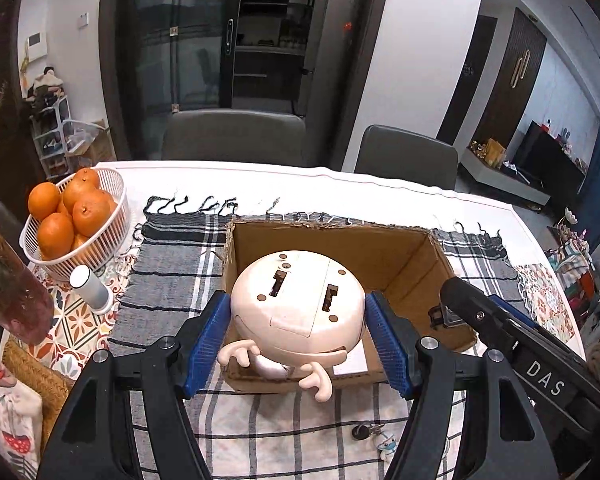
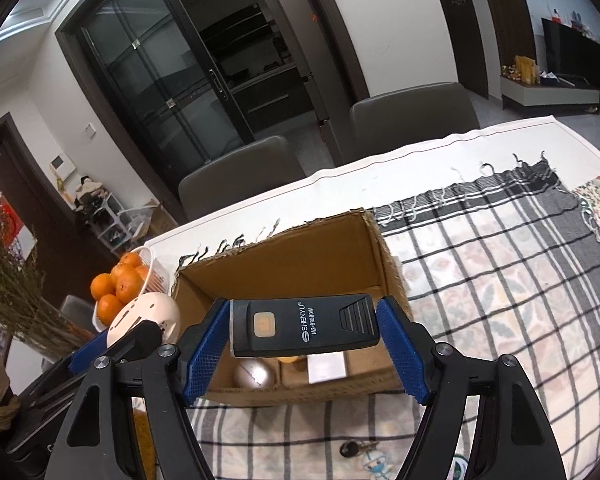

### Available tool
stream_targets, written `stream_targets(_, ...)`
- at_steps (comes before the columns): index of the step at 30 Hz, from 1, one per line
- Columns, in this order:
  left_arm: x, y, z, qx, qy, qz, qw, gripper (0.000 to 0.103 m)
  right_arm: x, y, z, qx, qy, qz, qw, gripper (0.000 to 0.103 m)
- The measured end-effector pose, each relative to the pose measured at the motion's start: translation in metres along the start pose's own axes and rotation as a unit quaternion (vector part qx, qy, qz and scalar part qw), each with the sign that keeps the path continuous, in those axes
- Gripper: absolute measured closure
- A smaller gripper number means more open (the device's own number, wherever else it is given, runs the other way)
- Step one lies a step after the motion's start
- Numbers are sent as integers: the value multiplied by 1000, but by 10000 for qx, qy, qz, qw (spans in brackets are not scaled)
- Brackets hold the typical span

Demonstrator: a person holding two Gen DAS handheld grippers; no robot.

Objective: Organize rigid objects
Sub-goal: 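Carry the doll toy with the left tool while the right tool carries the bike light over the box, then open the left tool while the right tool opens, dropping doll and light into the box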

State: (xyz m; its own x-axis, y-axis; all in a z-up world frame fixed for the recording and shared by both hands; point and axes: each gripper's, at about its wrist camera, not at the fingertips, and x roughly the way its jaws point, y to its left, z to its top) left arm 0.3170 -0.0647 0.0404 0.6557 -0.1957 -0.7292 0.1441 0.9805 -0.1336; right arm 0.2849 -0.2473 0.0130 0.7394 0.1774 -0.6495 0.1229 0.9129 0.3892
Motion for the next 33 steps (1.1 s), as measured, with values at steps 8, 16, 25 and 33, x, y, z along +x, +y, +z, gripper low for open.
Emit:
stream_targets(8, 23, 2, 8, -104, 321, -89, 9994, 35, 21, -5, 7, 118, 250, 14, 9996, 28)
stream_targets(16, 40, 1, 11, -154, 554, -88, 9983, 35, 39, -13, 11, 314, 504, -34, 9982, 28)
stream_targets(25, 27, -3, 9, 55, 311, 85, 9995, 32, 40, -15, 9, 354, 617, -25, 9975, 28)
stream_targets(33, 7, -7, -4, 168, 104, 139, 9997, 31, 13, -16, 4, 232, 392, -244, 9987, 28)
